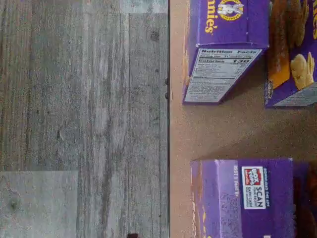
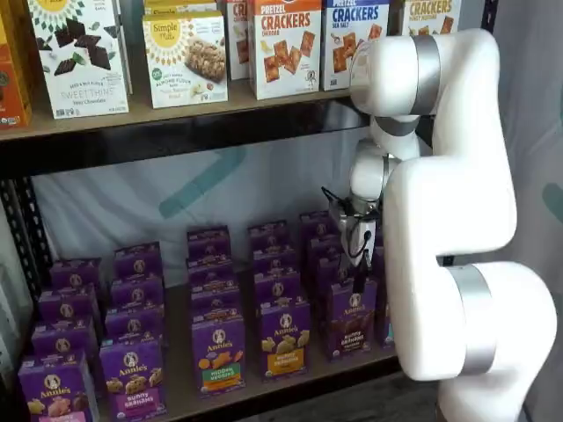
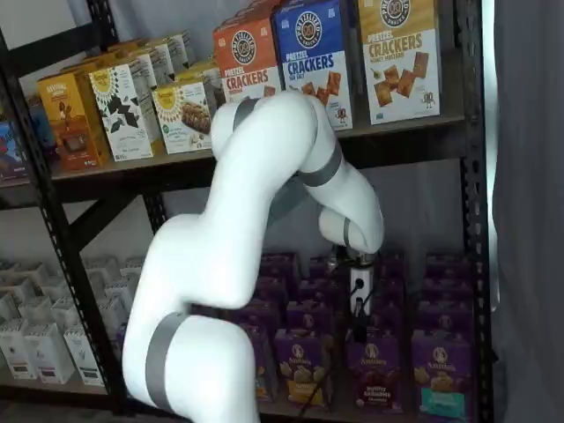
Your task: Pick up the purple box with a brown patch in the center, on the bottom shelf, the fifth box from the left
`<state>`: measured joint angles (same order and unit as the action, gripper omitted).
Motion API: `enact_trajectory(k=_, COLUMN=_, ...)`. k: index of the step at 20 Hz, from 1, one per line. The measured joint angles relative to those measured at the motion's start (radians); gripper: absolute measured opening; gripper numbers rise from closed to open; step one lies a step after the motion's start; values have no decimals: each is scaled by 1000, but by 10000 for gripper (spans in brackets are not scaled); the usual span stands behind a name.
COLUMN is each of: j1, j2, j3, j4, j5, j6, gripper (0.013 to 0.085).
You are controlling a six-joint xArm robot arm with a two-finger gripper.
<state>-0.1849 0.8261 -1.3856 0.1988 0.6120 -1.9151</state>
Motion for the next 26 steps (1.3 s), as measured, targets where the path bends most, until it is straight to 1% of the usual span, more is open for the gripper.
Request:
enact_trajectory(k=3, j1=-5, j2=-17, j3=2, j4=-2, j5=58, j6=-1, gripper=850)
enact_trajectory(k=7, j1=-7, j2=-44, j3=34, j4=-3, j5=63, j6=-3, gripper=850)
enact_trajectory(k=11, j1=-9, j2=-47, j3=39, j4=2, j5=65, j6=-9, gripper=850)
enact_trajectory(k=15, j1=-12, j2=-28, j3=9, j4=4, j5=90, j6=-13, gripper=850)
enact_trajectory(k=26, j1=-13, j2=65, j3=-113, j4=-14, j5=126, j6=3, gripper=850)
